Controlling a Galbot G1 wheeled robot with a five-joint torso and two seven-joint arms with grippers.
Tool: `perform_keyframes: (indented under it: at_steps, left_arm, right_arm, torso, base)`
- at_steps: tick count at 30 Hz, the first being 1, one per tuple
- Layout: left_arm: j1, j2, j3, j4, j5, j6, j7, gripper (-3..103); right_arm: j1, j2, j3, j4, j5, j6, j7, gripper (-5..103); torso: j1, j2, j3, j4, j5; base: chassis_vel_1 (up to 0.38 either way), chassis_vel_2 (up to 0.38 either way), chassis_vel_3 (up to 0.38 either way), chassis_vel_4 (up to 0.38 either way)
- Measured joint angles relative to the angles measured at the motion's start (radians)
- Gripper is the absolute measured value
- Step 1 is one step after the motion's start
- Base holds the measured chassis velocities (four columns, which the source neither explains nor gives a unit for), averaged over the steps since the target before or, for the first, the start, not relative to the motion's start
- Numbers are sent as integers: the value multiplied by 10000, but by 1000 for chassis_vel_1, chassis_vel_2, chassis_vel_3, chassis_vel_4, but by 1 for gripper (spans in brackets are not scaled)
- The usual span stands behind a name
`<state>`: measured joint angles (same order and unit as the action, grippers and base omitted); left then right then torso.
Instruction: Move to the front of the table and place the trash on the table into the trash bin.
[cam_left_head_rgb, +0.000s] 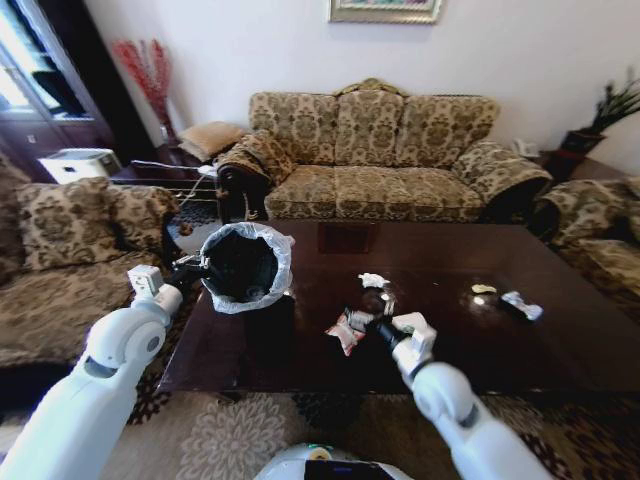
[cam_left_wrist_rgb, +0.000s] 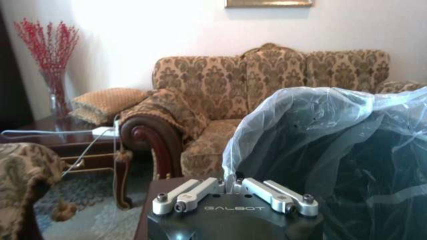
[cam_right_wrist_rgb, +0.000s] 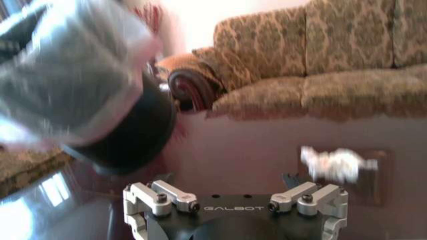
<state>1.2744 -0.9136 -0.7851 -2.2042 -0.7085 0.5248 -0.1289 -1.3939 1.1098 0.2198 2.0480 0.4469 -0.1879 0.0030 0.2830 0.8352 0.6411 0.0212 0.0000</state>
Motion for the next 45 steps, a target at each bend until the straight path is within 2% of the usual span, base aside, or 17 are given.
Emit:
perform_keyframes:
  at_steps: [3, 7, 18, 20, 22, 23, 26, 28, 31, 32, 36, 38, 39, 41, 44, 45]
  left_arm:
    - [99, -28, -82, -94, 2, -76, 10, 1]
    - [115, -98, -68, -120, 12, -92, 12, 1]
    - [91, -279, 48, -169, 76, -97, 67, 1]
    - [83, -295, 58, -169, 79, -97, 76, 1]
    - [61, -320, 99, -169, 97, -96, 111, 1]
    - [61, -320, 99, -169, 97, -96, 111, 1]
    - [63, -326, 108, -175, 143, -91, 145, 1]
    - [68, -326, 105, -185, 148, -88, 157, 1]
    - [106, -333, 77, -196, 179, -87, 180, 1]
    - [106, -333, 77, -196, 179, -87, 180, 1]
    - [164, -343, 60, -224, 244, -87, 206, 1]
    - [173, -343, 60, -231, 255, -87, 215, 1]
    - [191, -343, 62, -240, 286, -87, 233, 1]
    - [192, -343, 75, -240, 303, -87, 235, 1]
    - [157, -385, 211, -259, 388, -83, 242, 1]
    - [157, -385, 211, -259, 388, -83, 242, 1]
  right_arm:
    - [28, 377, -209, -675, -264, 260, -315, 100]
    - [394, 565, -454, -1205, -325, 285, -599, 100]
    - [958, 653, -698, -2156, -366, 128, -820, 101]
    - [967, 664, -699, -2210, -353, 130, -858, 97]
    - [1012, 722, -731, -2415, -341, 58, -894, 86]
    - [1012, 722, -731, -2415, -341, 58, -894, 86]
    - [1091, 768, -791, -2700, -438, 106, -926, 71]
    - [1103, 774, -795, -2723, -449, 112, -928, 71]
    - [1116, 761, -784, -2702, -567, 174, -920, 54]
    - [1116, 761, -784, -2702, -567, 174, -920, 54]
    - [1152, 596, -568, -1700, -886, 360, -704, 34]
    - [1214, 550, -530, -1460, -887, 349, -644, 34]
    - [1579, 385, -449, -722, -790, 205, -465, 30]
    - [1770, 328, -446, -490, -712, 131, -395, 27]
    - [3553, -107, -802, 567, 304, -524, 126, 18]
    - [3553, -107, -802, 567, 304, -524, 126, 18]
  torso:
    - [0, 0, 0, 11, 2]
    - [1, 0, 1, 10, -4]
    - [2, 0, 2, 8, -1]
    - [2, 0, 2, 7, -1]
    - [2, 0, 2, 5, 0]
    - [2, 0, 2, 5, 0]
    - [2, 0, 1, 5, -2]
    - [2, 0, 1, 6, -2]
    - [2, 0, 1, 6, 1]
    - [2, 0, 1, 6, 1]
    - [3, -1, 3, 4, 0]
    - [3, -1, 2, 4, 1]
    - [2, -1, 2, 4, -2]
    - [2, 0, 2, 4, -2]
    - [3, -1, 3, 7, -3]
    - [3, -1, 3, 7, -3]
  base:
    - [0, 0, 0, 0]
    - [0, 0, 0, 0]
    - [0, 0, 0, 0]
    - [0, 0, 0, 0]
    - [0, 0, 0, 0]
    - [0, 0, 0, 0]
    - [0, 0, 0, 0]
    - [0, 0, 0, 0]
    - [0, 0, 0, 0]
    - [0, 0, 0, 0]
    - [0, 0, 0, 0]
    - [0, 0, 0, 0]
    - [0, 0, 0, 0]
    - [0, 0, 0, 0]
    - [0, 0, 0, 0]
    - [0, 0, 0, 0]
